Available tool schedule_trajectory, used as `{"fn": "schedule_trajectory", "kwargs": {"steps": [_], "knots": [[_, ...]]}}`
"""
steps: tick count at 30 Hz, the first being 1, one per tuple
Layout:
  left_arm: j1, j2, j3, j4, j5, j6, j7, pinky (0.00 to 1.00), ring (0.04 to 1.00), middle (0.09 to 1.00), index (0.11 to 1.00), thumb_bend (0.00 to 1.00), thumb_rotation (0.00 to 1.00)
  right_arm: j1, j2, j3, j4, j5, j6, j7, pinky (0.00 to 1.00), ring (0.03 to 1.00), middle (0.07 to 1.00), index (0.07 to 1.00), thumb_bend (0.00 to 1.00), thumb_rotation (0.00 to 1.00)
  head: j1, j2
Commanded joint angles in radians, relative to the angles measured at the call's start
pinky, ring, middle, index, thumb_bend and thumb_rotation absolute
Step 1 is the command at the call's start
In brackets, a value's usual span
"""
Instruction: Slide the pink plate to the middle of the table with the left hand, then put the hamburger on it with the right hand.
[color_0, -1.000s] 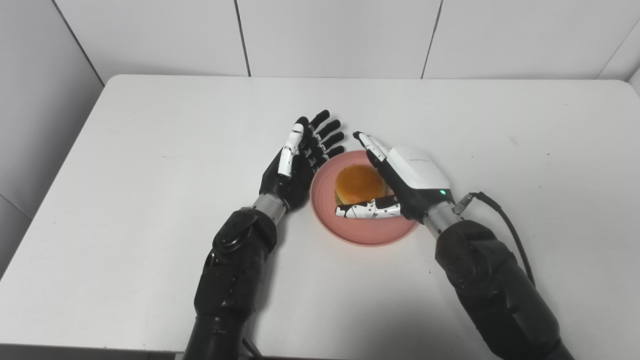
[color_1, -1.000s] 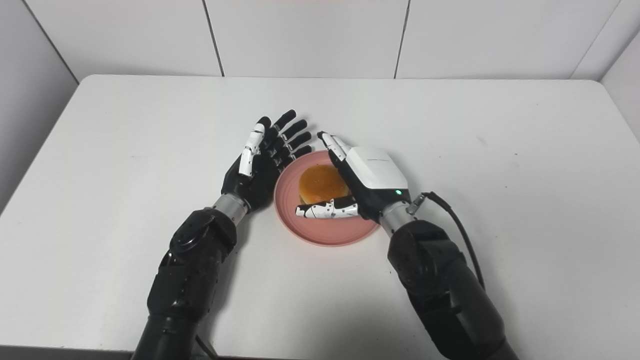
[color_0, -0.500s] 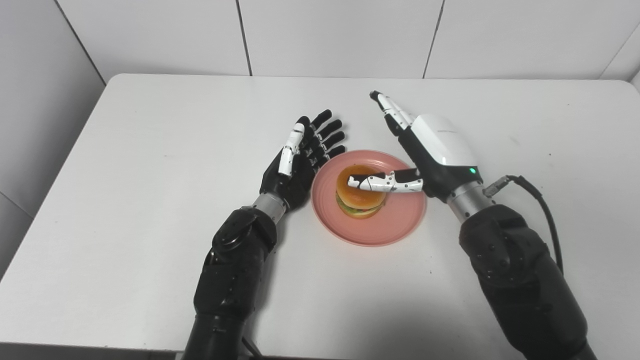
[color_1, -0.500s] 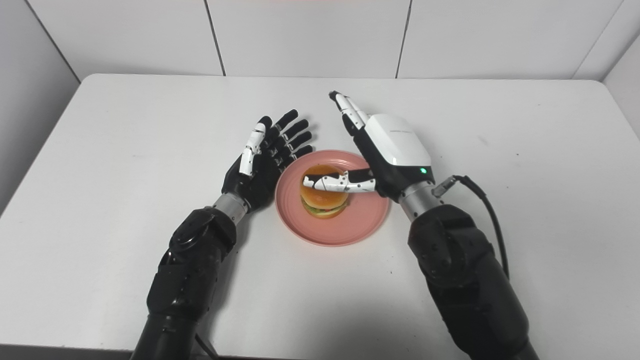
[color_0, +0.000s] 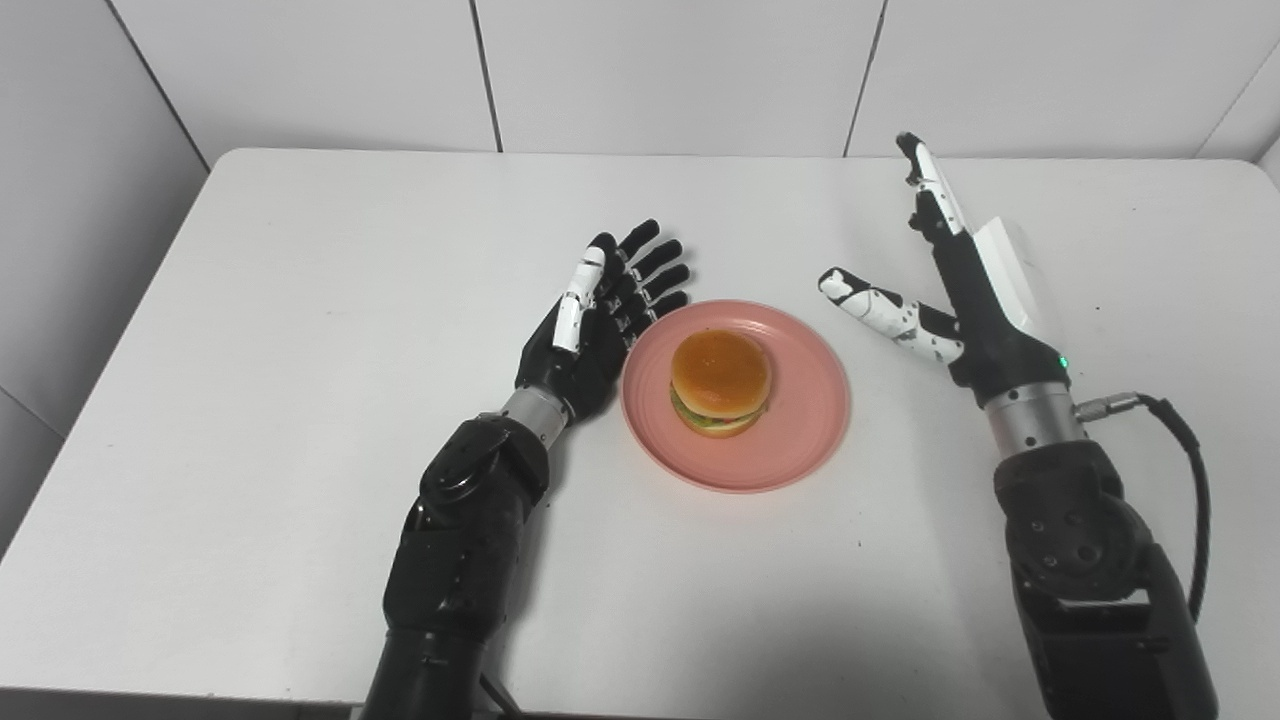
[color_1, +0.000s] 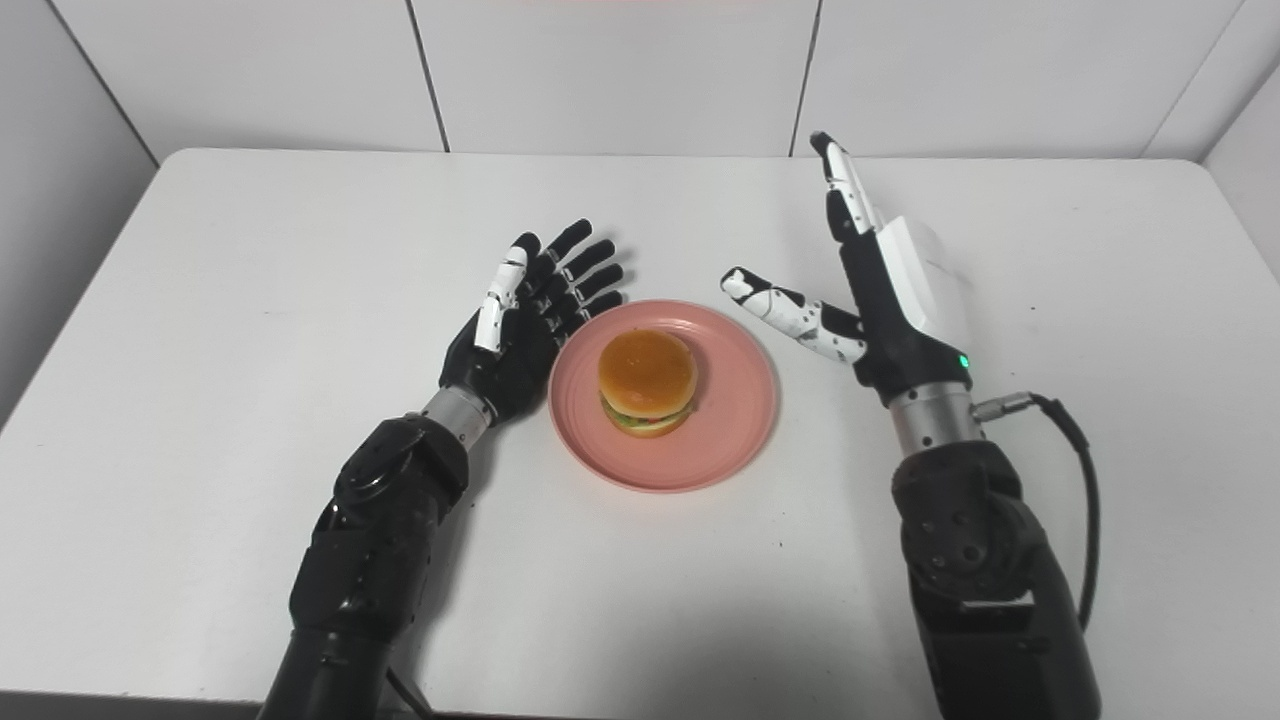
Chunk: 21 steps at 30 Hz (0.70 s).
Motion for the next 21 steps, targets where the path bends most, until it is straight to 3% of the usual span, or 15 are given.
{"fn": "schedule_trajectory", "kwargs": {"steps": [1, 8, 14, 21], "knots": [[0.046, 0.019, 0.008, 0.028, 0.027, 0.019, 0.024, 0.93, 0.916, 0.924, 0.924, 0.41, 1.0, -0.005, 0.015, -0.012, -0.017, 0.004, -0.041, -0.05, 0.88, 0.994, 1.0, 1.0, 0.82, 1.0, -0.001, -0.001], [0.063, 0.041, 0.017, -0.021, 0.079, -0.083, 0.034, 0.99, 0.966, 0.965, 0.965, 0.41, 1.0, 0.063, 0.047, -0.024, 0.017, 0.045, -0.08, -0.108, 0.94, 1.0, 1.0, 1.0, 0.76, 1.0, -0.003, -0.009], [0.109, 0.068, -0.005, -0.071, 0.139, -0.161, 0.028, 1.0, 1.0, 1.0, 1.0, 0.43, 1.0, 0.101, 0.097, -0.036, 0.065, 0.147, -0.144, -0.144, 0.96, 0.991, 0.998, 0.991, 0.64, 1.0, 0.003, -0.009], [0.186, 0.094, -0.031, -0.108, 0.242, -0.304, 0.038, 1.0, 1.0, 1.0, 1.0, 0.47, 1.0, 0.126, 0.131, -0.039, 0.122, 0.298, -0.195, -0.117, 0.95, 0.972, 0.97, 0.963, 0.39, 1.0, 0.007, -0.002]]}}
